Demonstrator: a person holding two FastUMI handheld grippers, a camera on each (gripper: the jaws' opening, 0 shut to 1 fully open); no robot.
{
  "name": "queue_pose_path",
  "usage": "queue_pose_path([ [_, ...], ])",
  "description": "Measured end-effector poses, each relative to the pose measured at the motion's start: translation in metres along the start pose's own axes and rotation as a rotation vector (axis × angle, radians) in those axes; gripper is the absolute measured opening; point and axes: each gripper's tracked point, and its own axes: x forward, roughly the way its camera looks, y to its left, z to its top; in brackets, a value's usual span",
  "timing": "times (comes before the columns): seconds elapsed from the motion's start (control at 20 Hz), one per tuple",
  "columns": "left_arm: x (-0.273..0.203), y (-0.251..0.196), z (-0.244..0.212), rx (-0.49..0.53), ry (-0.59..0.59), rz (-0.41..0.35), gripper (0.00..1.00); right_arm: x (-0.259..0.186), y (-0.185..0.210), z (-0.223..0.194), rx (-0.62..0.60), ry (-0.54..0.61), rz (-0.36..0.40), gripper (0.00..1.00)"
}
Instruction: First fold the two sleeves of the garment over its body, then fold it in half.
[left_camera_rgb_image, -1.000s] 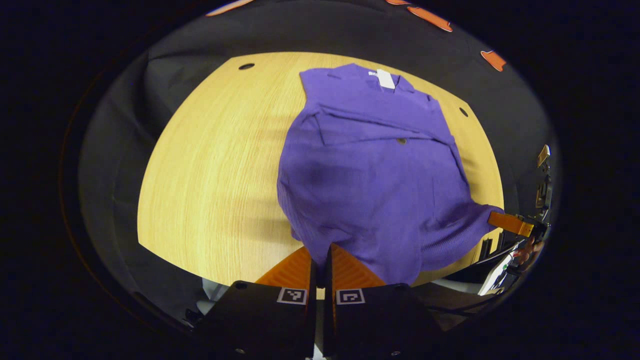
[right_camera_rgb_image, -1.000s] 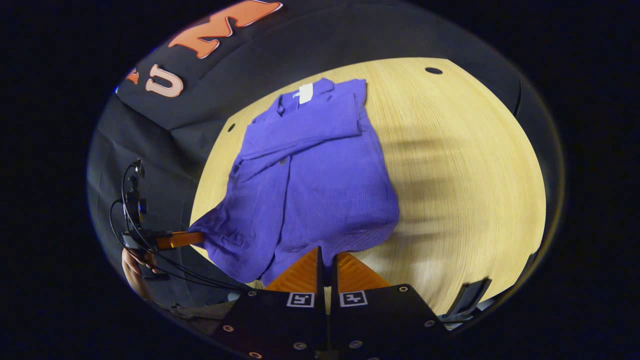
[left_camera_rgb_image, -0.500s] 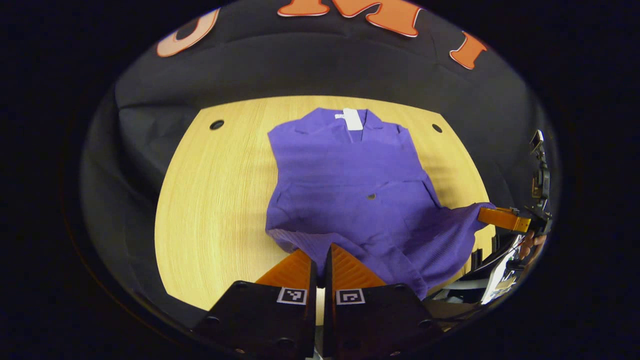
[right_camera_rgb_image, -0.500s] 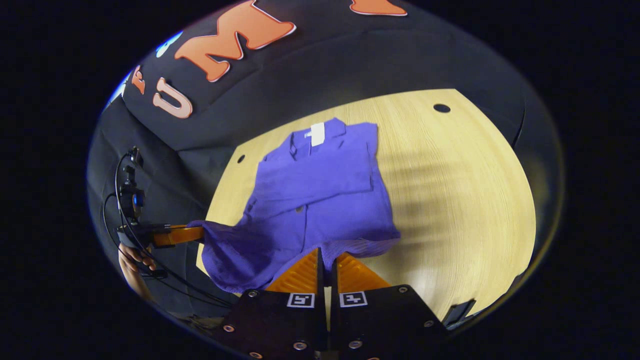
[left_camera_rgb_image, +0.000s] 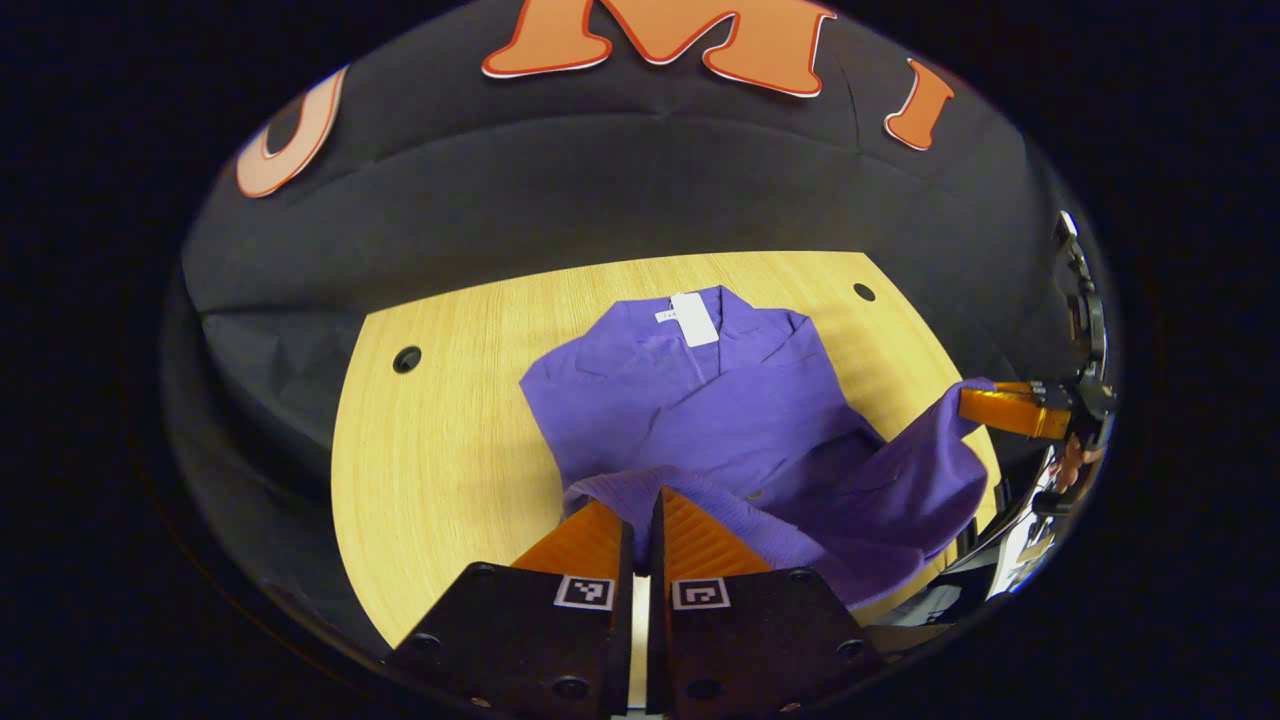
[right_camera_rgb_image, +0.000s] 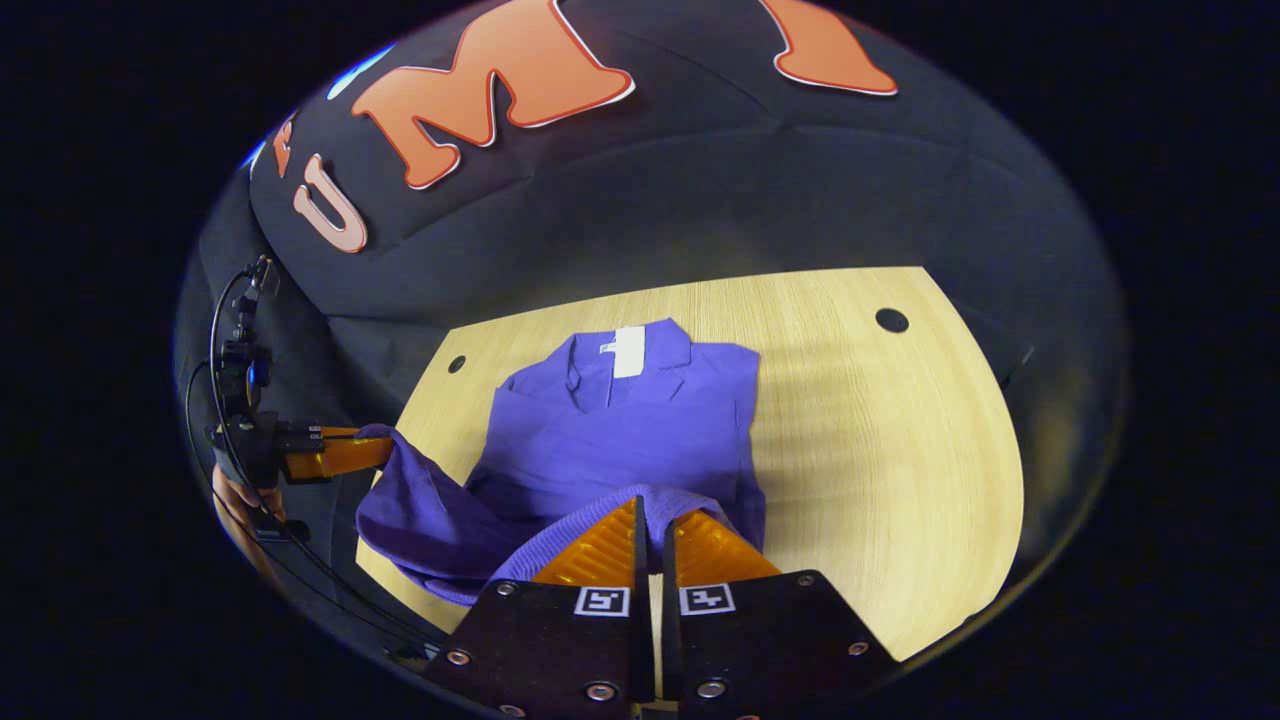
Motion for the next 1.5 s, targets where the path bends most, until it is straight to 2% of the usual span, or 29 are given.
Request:
queue_pose_path([
  [0.35,0.053,0.041,0.066,0.032,-0.01,0.037,0.07,0.056,-0.019,0.054,-0.083,0.021,-0.051,0.04],
  [0.7,0.096,0.07,0.136,0.057,-0.1,0.142,0.08,0.118,-0.034,0.121,-0.084,-0.005,-0.077,0.04],
  [0.75,0.1,0.076,0.146,0.049,-0.12,0.17,0.1,0.124,-0.039,0.133,-0.08,-0.029,-0.103,0.07],
  [0.8,0.101,0.086,0.152,0.042,-0.143,0.208,0.18,0.127,-0.043,0.144,-0.071,-0.053,-0.115,0.1],
  [0.85,0.1,0.096,0.16,0.04,-0.179,0.256,0.12,0.127,-0.045,0.153,-0.053,-0.076,-0.131,0.17],
  [0.9,0.096,0.104,0.17,0.04,-0.224,0.295,0.34,0.126,-0.046,0.161,-0.033,-0.099,-0.128,0.22],
  [0.95,0.089,0.11,0.178,0.036,-0.271,0.32,0.35,0.123,-0.048,0.166,-0.015,-0.115,-0.129,0.34],
  [1.0,0.082,0.11,0.179,0.028,-0.292,0.322,0.44,0.121,-0.052,0.168,-0.007,-0.122,-0.139,0.34],
  [1.05,0.074,0.108,0.179,0.019,-0.302,0.323,0.44,0.117,-0.057,0.168,-0.011,-0.124,-0.151,0.4],
  [1.15,0.061,0.102,0.181,-0.006,-0.343,0.312,0.53,0.107,-0.06,0.166,-0.048,-0.145,-0.178,0.45],
  [1.2,0.052,0.099,0.18,-0.017,-0.36,0.3,0.58,0.099,-0.059,0.167,-0.065,-0.163,-0.182,0.39],
  [1.25,0.041,0.096,0.181,-0.026,-0.381,0.297,0.63,0.092,-0.059,0.169,-0.079,-0.186,-0.186,0.58],
  [1.3,0.03,0.096,0.182,-0.037,-0.404,0.296,0.85,0.081,-0.056,0.171,-0.089,-0.215,-0.191,0.53],
  [1.35,0.018,0.092,0.184,-0.049,-0.435,0.288,0.88,0.07,-0.051,0.175,-0.098,-0.25,-0.196,0.74],
  [1.4,0.006,0.087,0.186,-0.063,-0.468,0.277,0.93,0.059,-0.048,0.178,-0.108,-0.281,-0.204,0.79],
  [1.45,-0.008,0.08,0.188,-0.075,-0.501,0.262,0.92,0.046,-0.045,0.182,-0.118,-0.317,-0.216,0.87],
  [1.5,-0.021,0.076,0.19,-0.081,-0.532,0.254,0.93,0.033,-0.042,0.186,-0.127,-0.353,-0.225,0.89],
])
